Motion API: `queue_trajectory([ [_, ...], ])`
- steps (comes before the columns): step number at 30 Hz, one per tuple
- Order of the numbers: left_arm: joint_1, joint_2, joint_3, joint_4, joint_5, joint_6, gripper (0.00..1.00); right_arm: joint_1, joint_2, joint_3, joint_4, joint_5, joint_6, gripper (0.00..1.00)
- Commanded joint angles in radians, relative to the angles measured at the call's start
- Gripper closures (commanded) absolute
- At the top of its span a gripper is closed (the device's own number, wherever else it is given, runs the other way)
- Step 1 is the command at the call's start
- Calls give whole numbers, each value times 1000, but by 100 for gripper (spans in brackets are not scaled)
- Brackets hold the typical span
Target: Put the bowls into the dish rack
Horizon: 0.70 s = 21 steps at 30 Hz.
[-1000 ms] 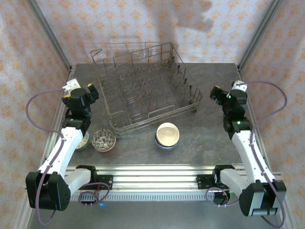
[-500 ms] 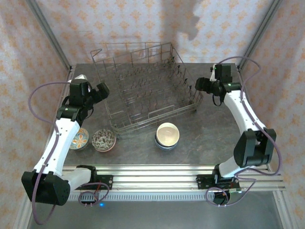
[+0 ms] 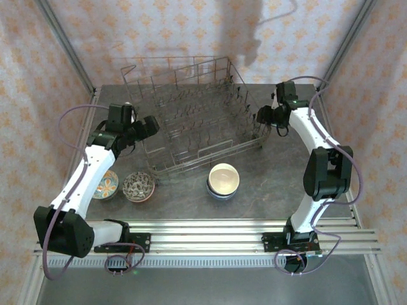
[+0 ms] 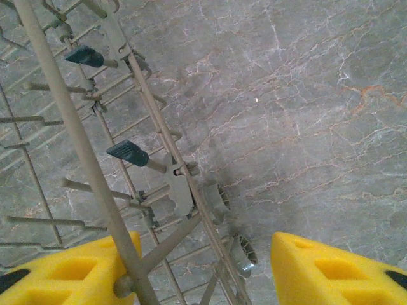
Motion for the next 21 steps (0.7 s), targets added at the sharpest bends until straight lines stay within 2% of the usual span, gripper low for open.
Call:
queue_trajectory([
  [1, -30, 26, 37, -33, 7, 21, 1, 3, -12, 30, -45, 75, 2, 50],
  [4, -54, 56, 49, -37, 10, 27, 1, 2, -36, 23, -55, 146, 18, 57],
  [10, -104, 120, 98, -43, 7, 37, 1, -6, -105, -19, -46, 256, 48, 65],
  [21, -204, 266, 250, -58, -4, 51, 1, -125, -210, -140, -38, 279, 86, 70],
])
